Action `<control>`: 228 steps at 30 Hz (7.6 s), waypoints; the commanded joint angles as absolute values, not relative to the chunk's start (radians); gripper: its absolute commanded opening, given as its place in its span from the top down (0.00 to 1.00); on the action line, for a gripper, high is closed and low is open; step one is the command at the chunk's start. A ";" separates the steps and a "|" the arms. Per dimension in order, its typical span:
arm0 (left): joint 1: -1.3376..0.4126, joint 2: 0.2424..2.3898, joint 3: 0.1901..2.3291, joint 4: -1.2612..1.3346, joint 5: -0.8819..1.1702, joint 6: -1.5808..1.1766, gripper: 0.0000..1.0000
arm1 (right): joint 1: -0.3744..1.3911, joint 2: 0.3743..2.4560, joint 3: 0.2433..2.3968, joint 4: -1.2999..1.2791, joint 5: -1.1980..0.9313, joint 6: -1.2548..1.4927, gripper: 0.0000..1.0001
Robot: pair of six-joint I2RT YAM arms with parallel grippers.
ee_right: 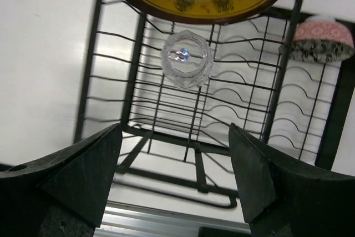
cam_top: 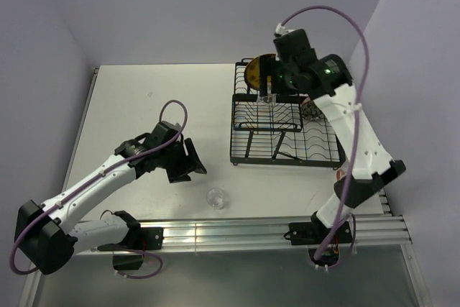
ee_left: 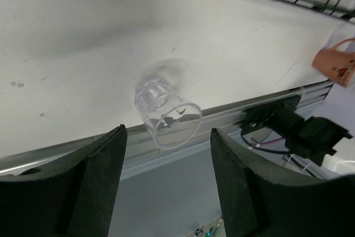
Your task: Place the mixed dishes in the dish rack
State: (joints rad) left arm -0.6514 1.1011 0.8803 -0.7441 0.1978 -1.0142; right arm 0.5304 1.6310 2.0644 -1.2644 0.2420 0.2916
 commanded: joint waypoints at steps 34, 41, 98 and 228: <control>-0.870 1.299 0.790 -0.557 0.190 -1.043 1.00 | 0.522 0.950 1.629 -0.939 -0.367 0.624 0.16; -0.865 1.146 1.106 -0.762 0.120 -0.985 1.00 | 0.500 1.043 1.707 -0.974 -0.533 0.603 0.16; -0.640 0.911 1.071 -0.698 0.113 -1.163 0.03 | 0.459 1.511 2.172 -1.445 0.074 0.404 1.00; -0.641 0.796 1.094 -0.785 0.204 -0.692 0.01 | -0.501 0.908 1.019 -1.304 0.178 0.699 0.32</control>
